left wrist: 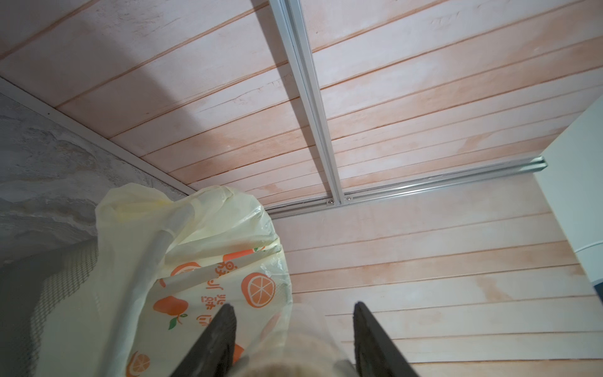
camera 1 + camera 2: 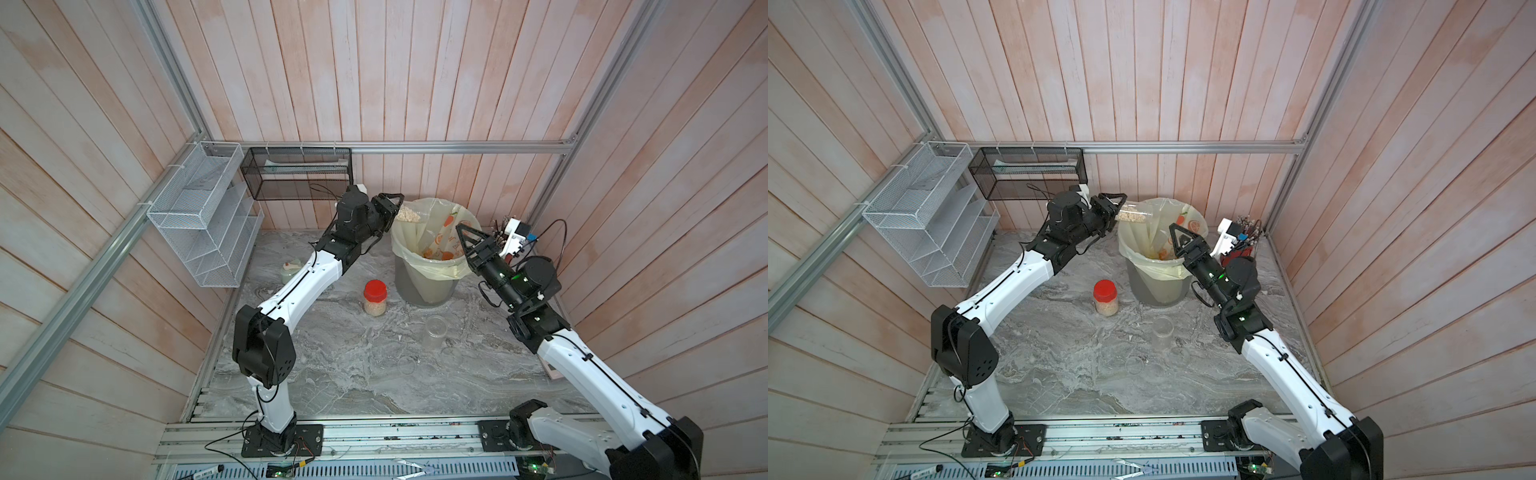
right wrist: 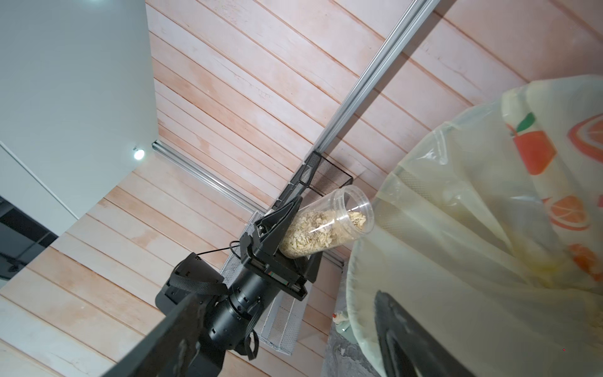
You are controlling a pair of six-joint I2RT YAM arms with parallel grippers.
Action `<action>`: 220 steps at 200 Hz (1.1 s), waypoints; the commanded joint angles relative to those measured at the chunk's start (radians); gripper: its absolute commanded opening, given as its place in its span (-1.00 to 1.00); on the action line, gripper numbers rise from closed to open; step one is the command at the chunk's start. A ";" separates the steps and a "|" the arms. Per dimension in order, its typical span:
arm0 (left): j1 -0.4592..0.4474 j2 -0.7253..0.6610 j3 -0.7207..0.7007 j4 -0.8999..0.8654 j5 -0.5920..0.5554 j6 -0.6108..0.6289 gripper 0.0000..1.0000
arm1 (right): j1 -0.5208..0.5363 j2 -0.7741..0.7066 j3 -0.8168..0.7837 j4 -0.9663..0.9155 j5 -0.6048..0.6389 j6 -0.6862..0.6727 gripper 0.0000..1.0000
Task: Empty expired oatmeal from jars
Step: Pour the expired oatmeal into the trash bin.
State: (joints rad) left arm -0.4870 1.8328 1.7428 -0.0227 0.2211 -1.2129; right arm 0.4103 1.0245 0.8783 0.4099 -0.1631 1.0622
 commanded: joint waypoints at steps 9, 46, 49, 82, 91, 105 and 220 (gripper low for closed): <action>-0.002 0.038 0.067 -0.105 0.044 0.168 -0.92 | -0.052 -0.081 -0.017 -0.125 -0.032 -0.068 0.73; -0.024 0.083 0.209 -0.282 0.008 0.379 -0.92 | -0.119 -0.152 -0.021 -0.220 -0.053 -0.113 0.77; -0.026 0.091 0.230 -0.300 0.006 0.396 -0.93 | -0.121 -0.154 -0.021 -0.228 -0.058 -0.115 0.77; -0.060 0.160 0.378 -0.431 -0.042 0.533 -0.93 | -0.172 -0.162 -0.009 -0.279 -0.127 -0.141 0.79; -0.067 0.177 0.406 -0.454 -0.044 0.552 -0.93 | -0.182 -0.159 -0.006 -0.294 -0.142 -0.147 0.79; -0.073 0.198 0.436 -0.482 -0.042 0.571 -0.93 | -0.203 -0.153 0.002 -0.317 -0.163 -0.156 0.80; -0.121 0.347 0.745 -0.790 -0.216 0.858 -0.95 | -0.283 -0.158 0.007 -0.424 -0.228 -0.299 0.96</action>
State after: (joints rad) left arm -0.5964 2.1841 2.4561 -0.7513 0.1108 -0.4706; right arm 0.1318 0.8722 0.8906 -0.0093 -0.3687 0.7925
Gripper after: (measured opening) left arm 0.532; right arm 0.980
